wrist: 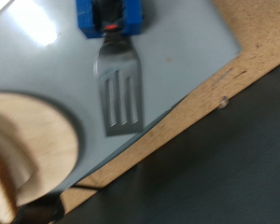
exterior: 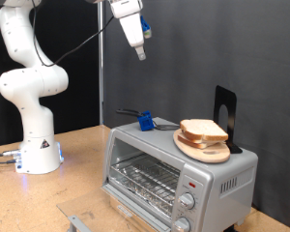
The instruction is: Make a piece of toast with the oven
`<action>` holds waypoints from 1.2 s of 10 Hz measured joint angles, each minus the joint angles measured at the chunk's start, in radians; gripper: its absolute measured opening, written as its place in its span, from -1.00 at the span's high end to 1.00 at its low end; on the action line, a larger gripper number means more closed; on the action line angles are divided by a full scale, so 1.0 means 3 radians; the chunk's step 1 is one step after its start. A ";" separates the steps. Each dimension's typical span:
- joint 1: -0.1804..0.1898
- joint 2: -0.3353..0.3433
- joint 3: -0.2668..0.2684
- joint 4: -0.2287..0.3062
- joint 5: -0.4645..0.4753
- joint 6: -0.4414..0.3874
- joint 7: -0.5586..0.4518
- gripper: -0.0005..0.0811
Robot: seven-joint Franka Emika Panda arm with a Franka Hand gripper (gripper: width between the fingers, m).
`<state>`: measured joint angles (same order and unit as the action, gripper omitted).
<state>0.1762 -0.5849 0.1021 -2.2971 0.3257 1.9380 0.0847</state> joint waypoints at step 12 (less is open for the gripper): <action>-0.0008 0.0276 0.0247 -0.0809 -0.0277 0.1234 -0.0029 -0.97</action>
<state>0.1737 -0.5023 0.1761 -2.5398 0.2426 2.3081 0.0760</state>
